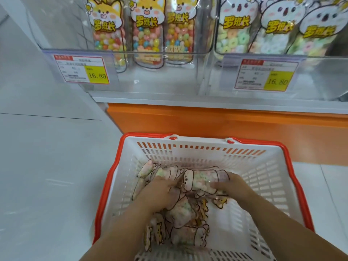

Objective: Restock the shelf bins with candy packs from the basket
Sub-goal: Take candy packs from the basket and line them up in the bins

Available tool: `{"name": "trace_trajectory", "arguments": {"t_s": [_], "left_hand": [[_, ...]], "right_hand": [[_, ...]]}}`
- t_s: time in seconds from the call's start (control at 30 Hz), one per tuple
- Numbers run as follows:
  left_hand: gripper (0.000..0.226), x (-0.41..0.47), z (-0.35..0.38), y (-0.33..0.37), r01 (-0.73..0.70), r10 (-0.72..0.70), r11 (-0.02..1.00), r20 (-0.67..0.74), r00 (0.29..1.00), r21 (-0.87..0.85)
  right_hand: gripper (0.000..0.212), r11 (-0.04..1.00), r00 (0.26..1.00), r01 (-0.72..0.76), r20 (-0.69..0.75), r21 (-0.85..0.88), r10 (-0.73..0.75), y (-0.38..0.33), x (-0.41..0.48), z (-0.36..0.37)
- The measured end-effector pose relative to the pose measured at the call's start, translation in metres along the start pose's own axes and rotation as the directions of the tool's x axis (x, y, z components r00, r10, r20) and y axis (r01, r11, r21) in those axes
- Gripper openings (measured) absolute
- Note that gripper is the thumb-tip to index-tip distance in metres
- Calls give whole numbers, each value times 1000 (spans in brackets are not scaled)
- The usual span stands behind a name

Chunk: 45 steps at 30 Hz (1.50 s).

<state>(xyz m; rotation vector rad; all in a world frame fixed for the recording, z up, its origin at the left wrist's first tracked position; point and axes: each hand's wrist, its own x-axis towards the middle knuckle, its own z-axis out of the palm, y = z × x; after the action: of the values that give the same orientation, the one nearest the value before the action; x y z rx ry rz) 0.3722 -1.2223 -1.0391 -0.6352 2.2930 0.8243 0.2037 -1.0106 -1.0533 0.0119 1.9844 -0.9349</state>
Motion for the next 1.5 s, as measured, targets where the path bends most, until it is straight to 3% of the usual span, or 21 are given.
{"name": "trace_trajectory", "arguments": {"t_s": [0.1,0.2,0.23,0.27,0.33,0.4,0.47,0.5,0.53,0.6,0.67,0.73,0.8,0.83,0.9,1.03,1.13,1.2,1.3,1.37,1.5], "left_hand": [[37,-5,-20,5,-20,-10,964,-109,994,-265],[23,-19,-29,26,31,-157,898,-253,955,-439],[28,-25,-33,36,62,-224,818,-217,950,-572],[37,-31,-37,45,105,-271,659,-105,957,-745],[56,-42,-47,61,205,-163,201,173,971,-958],[64,-47,-51,65,211,21,-63,210,977,-975],[60,-52,-52,63,158,80,-155,146,986,-975],[64,-53,-52,58,132,66,-160,123,990,-978],[65,-55,-50,54,104,50,-150,97,994,-983],[53,-56,-45,44,41,24,-113,39,999,-993],[38,-59,-43,39,-18,-21,-55,-17,1000,-998],[30,-61,-42,35,-52,-107,16,-53,993,-999],[31,-61,-39,27,-66,-195,69,-79,978,-995],[32,-60,-37,22,-67,-239,72,-83,967,-995],[33,-59,-32,12,-68,-297,51,-81,951,-996],[35,-56,-29,5,-62,-318,54,-76,945,-997],[35,-54,-26,3,-41,-333,56,-57,941,-998],[34,-50,-25,3,-25,-339,66,-46,940,-998],[27,-47,-28,10,-16,-332,91,-46,942,-996],[23,-46,-30,16,-6,-321,104,-39,946,-995],[28,-47,-31,24,-1,-307,131,-42,951,-991]], "right_hand": [[33,987,996,78,38,141,-84,-6,-18,-25],[41,955,982,188,-30,230,-186,-23,-34,-30],[45,948,962,265,-122,177,-246,-30,-40,-25],[43,938,921,340,-225,66,-318,-38,-47,-18],[25,851,773,491,-356,-187,-525,-51,-69,3],[38,629,585,667,-242,-399,-774,-54,-89,29],[55,373,397,786,-59,-493,-916,-43,-99,50],[52,276,328,812,12,-514,-944,-37,-102,56],[44,226,306,823,71,-522,-949,-31,-103,57],[40,192,320,825,161,-532,-933,-25,-106,56],[44,285,394,825,136,-488,-909,-20,-105,51],[37,547,582,723,-56,-422,-811,-12,-91,39],[33,771,783,471,-200,-429,-589,-2,-69,21],[36,844,870,327,-212,-425,-445,3,-57,13],[50,930,969,107,-174,-352,-178,10,-36,2],[74,995,991,-100,-93,-2,99,2,-8,11],[80,991,978,-133,-162,-16,128,5,13,20],[65,991,968,-127,-224,-34,116,7,20,22],[14,999,989,-36,-146,-30,31,1,16,26],[25,998,993,57,-108,6,-56,-8,7,26],[18,950,936,308,-164,-49,-311,-45,-31,8]]}}
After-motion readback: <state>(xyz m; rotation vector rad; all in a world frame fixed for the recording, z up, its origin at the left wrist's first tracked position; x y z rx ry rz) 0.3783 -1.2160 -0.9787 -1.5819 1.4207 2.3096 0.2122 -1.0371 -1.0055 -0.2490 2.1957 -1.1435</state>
